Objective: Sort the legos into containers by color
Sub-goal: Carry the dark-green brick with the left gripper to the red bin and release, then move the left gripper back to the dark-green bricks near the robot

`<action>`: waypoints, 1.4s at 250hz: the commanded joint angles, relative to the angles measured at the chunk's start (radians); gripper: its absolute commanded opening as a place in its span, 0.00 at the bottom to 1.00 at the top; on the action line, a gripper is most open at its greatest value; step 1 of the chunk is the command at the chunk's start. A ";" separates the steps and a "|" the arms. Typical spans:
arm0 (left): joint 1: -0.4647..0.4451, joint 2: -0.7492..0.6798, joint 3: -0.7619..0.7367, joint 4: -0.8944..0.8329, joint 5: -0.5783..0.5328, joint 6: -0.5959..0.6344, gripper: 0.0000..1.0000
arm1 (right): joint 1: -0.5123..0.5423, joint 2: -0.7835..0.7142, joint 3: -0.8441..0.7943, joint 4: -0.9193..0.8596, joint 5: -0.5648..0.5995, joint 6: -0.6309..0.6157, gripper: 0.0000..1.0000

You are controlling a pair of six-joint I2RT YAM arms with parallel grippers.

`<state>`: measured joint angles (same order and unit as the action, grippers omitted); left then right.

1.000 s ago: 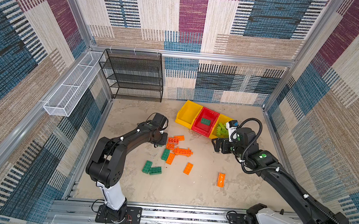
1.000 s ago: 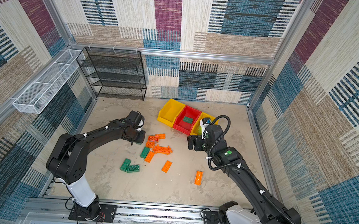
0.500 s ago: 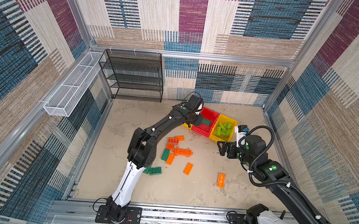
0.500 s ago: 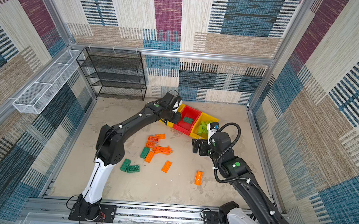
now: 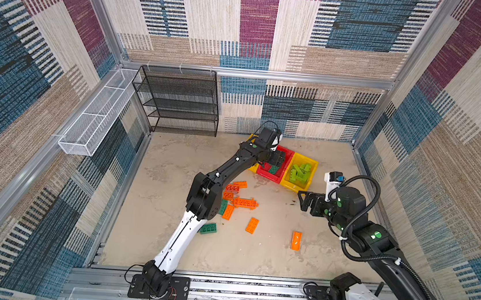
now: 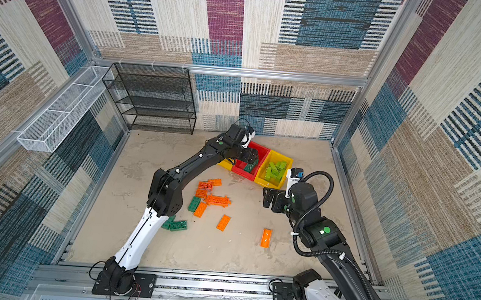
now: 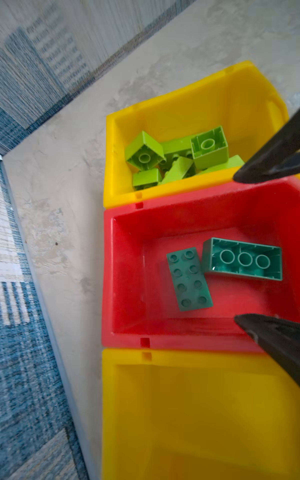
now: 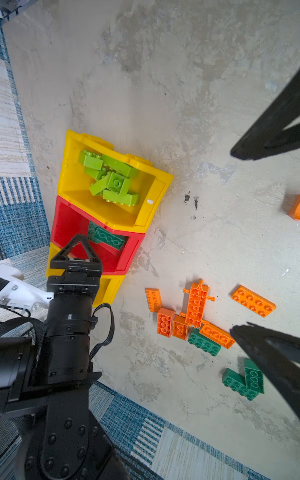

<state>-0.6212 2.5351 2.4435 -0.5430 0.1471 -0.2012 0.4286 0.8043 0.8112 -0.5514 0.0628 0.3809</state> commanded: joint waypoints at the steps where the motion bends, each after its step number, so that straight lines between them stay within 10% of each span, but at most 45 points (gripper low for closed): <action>1: 0.001 -0.108 -0.108 0.061 -0.003 -0.010 0.80 | 0.000 0.000 0.008 0.010 -0.011 0.014 1.00; 143: 0.003 -1.197 -1.561 0.176 -0.373 -0.140 0.81 | 0.009 0.044 -0.028 0.128 -0.189 -0.043 1.00; 350: 0.069 -0.909 -1.549 0.322 -0.278 -0.105 0.70 | 0.012 0.036 -0.021 0.067 -0.118 -0.004 1.00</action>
<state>-0.5537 1.5959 0.8722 -0.2481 -0.1505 -0.3325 0.4389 0.8246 0.7757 -0.4988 -0.0689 0.3653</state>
